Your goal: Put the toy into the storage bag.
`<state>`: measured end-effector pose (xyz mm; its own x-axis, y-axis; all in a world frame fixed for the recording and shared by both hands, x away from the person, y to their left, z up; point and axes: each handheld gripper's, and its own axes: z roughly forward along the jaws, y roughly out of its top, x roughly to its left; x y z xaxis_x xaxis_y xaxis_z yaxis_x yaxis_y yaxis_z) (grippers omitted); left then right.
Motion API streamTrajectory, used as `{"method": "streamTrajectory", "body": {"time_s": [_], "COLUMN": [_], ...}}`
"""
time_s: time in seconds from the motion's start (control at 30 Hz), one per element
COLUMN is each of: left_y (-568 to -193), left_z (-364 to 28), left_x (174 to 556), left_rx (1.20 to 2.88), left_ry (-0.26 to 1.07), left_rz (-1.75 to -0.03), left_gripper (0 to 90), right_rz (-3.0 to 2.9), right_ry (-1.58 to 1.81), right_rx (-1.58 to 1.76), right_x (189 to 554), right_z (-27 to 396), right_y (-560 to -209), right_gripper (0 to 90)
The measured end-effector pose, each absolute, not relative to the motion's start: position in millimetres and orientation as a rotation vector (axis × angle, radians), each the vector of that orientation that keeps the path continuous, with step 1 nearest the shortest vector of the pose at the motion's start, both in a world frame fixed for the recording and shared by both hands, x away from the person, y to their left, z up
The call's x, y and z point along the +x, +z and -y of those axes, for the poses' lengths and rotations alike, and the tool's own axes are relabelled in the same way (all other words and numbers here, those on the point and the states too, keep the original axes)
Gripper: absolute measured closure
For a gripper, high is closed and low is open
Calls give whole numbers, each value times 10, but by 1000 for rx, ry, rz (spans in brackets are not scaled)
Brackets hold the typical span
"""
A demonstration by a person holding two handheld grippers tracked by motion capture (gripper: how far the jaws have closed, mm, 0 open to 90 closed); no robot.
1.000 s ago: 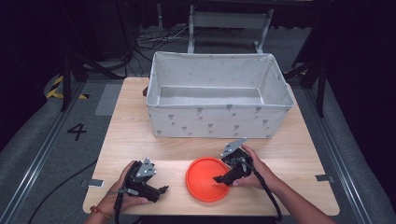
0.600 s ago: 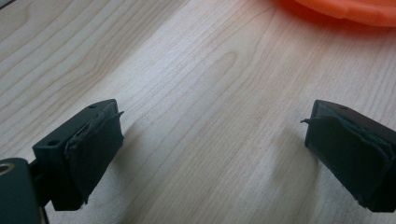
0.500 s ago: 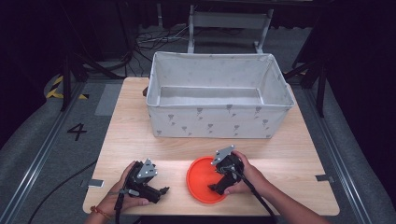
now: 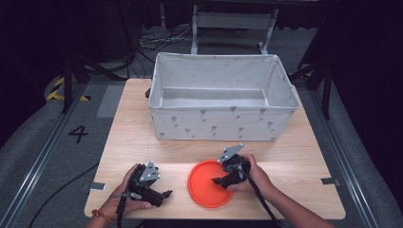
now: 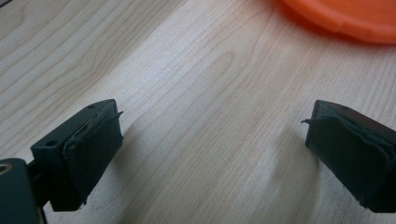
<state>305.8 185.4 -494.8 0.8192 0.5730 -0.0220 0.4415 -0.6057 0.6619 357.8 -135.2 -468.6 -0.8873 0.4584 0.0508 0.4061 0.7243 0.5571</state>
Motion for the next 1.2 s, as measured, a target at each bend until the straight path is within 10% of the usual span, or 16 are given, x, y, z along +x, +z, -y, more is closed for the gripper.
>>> {"method": "streamTrajectory", "body": {"time_s": [0.53,1.2], "left_y": [-4948,-4946], "left_z": [-1855,-1864], "left_x": [3059,3063], "left_rx": [2319,2321], "left_ry": [247,245], "left_rz": [-738,-739], "left_gripper": [40,40], "right_rz": [-2867,-2769], "right_ry": [1148,965], "right_rx": [585,277], "right_x": [3596,3441], "right_z": [1439,1244], "right_y": [-4146,-3611], "right_gripper": [803,819]}}
